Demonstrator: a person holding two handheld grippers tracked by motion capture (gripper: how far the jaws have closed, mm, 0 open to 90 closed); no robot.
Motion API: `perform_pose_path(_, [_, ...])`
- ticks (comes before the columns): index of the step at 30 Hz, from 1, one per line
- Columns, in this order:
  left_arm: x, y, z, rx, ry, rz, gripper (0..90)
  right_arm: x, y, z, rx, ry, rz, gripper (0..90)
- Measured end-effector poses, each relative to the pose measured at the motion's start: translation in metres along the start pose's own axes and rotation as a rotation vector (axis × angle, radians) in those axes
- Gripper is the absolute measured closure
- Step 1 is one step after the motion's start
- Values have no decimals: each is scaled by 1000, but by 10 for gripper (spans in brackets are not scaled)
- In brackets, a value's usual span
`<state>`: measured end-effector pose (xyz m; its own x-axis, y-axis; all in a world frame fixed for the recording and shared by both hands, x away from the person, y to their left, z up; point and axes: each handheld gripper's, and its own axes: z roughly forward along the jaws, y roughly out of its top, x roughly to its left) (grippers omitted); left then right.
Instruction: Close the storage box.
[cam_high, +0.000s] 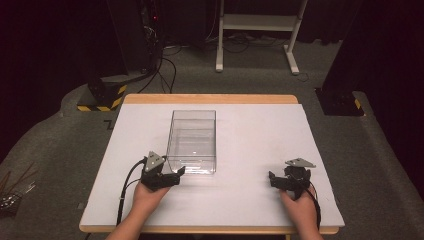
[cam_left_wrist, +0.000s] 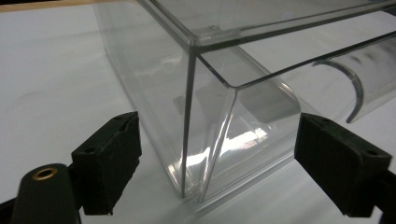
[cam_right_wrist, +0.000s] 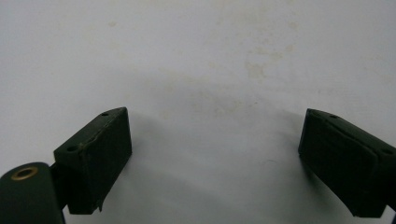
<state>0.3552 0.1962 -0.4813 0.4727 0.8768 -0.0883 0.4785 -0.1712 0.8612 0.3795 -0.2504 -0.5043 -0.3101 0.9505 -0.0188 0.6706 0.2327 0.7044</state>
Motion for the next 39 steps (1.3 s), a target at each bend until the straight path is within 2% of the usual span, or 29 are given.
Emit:
perform_pose_path(10, [3,5,9,-1,18,-2,164,0,0,0,0,0,0,94])
perform_pose_path(22, [10,4,20,2,25,-38,209,0,0,0,0,0,-1,94])
perform_pose_path(28, [12,4,22,3,29,-54,225,0,0,0,0,0,0,94])
perform_pose_path(32, [11,4,22,2,31,-49,226,0,0,0,0,0,0,94])
perform_pose_path(39, [9,5,21,-3,15,-63,252,0,0,0,0,0,0,94])
